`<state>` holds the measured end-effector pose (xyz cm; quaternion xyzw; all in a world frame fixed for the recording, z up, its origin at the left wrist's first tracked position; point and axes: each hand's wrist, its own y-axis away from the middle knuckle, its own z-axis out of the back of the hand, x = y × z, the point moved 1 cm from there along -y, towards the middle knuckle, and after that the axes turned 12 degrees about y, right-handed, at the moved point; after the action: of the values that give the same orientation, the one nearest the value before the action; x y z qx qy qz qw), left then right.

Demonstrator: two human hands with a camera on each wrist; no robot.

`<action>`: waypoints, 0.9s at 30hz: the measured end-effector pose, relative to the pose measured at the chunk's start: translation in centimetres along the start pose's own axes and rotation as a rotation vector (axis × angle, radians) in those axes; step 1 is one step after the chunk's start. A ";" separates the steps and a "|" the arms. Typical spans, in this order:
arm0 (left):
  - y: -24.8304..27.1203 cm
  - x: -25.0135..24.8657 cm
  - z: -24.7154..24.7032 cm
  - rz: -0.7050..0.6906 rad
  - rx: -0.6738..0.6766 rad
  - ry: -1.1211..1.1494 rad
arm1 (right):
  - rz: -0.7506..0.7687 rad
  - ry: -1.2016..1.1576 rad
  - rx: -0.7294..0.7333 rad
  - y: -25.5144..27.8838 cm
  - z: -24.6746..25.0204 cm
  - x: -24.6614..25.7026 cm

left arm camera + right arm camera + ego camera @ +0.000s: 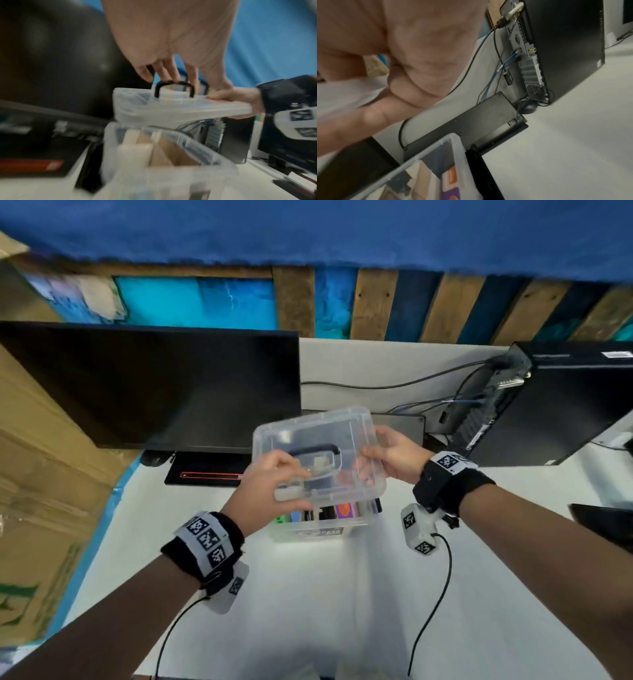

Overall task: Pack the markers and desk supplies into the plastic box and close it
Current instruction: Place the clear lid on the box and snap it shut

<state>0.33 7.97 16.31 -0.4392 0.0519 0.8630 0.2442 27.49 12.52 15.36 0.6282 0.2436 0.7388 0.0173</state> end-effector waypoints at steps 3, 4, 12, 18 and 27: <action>0.6 3.7 -0.2 0.390 -0.301 0.029 | -0.021 -0.012 0.035 0.2 -0.4 -1.5; 0.7 4.6 -0.2 0.570 -0.300 0.086 | -0.024 -0.026 0.026 0.3 -0.6 -2.0; 1.6 6.7 -0.4 0.737 -0.133 0.429 | -0.116 -0.019 -0.199 -0.6 -1.5 -5.1; 1.5 8.3 -0.9 0.684 -0.145 0.256 | -0.144 0.499 -0.308 -2.2 -1.1 -5.4; 1.2 9.5 -1.8 0.728 -0.019 0.217 | -0.242 0.591 -0.247 -2.8 -0.5 -7.2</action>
<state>-3.59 9.96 7.59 -0.4832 0.2221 0.8421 -0.0895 27.75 12.40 7.65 0.3464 0.2195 0.9054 0.1097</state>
